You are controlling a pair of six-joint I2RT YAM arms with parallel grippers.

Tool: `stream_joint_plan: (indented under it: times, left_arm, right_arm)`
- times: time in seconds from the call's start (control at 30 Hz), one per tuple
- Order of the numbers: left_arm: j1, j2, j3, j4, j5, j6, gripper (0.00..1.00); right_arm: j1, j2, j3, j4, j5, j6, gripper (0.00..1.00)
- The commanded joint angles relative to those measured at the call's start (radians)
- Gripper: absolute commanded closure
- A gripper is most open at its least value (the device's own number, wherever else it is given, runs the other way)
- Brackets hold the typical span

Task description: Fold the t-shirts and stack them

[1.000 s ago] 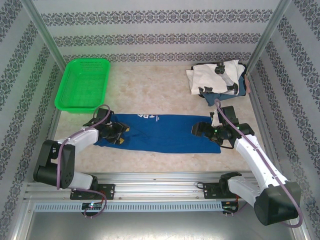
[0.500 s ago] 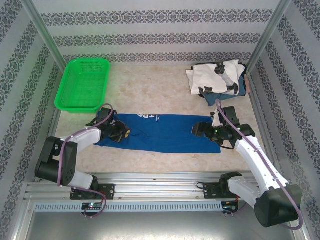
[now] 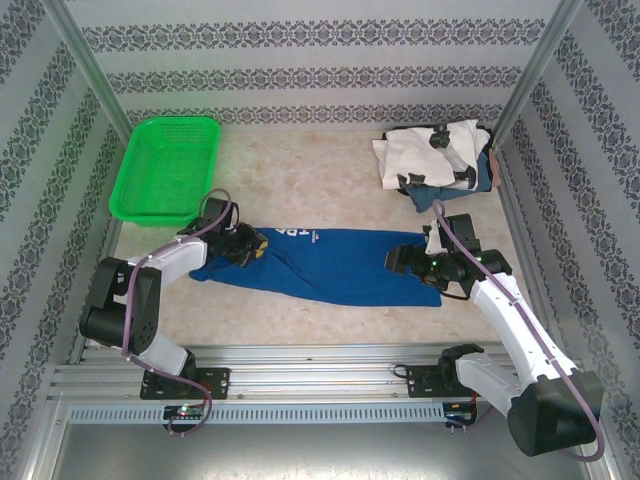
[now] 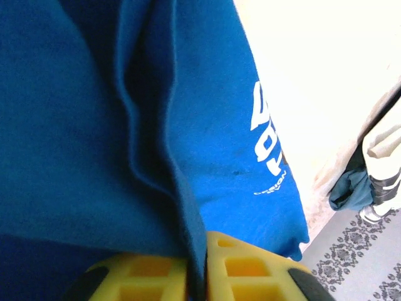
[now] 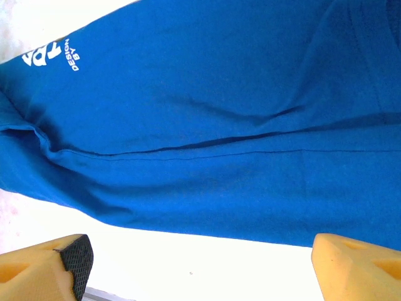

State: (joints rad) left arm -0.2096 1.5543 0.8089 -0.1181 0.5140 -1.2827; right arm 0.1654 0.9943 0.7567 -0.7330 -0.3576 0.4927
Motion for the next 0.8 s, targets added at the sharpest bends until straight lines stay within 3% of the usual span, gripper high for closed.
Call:
stream_joint_plan:
  times: [0.0, 0.1, 0.4, 0.77]
  left_arm:
    - [-0.009, 0.008, 0.017, -0.018, 0.017, 0.038, 0.82]
    - [-0.009, -0.009, -0.013, -0.016, 0.015, 0.036, 0.69]
    - [-0.009, -0.022, -0.024, 0.003, 0.011, 0.025, 0.56]
    - [-0.010, -0.038, 0.007, -0.042, 0.027, 0.038, 0.58]
  right_arm:
    - [-0.013, -0.015, -0.016, -0.019, -0.006, -0.018, 0.10]
    - [-0.013, -0.021, -0.020, -0.020, -0.007, -0.020, 0.09]
    - [-0.019, -0.029, -0.024, -0.019, -0.009, -0.017, 0.09]
    - [-0.021, -0.048, -0.023, -0.029, -0.007, -0.011, 0.09]
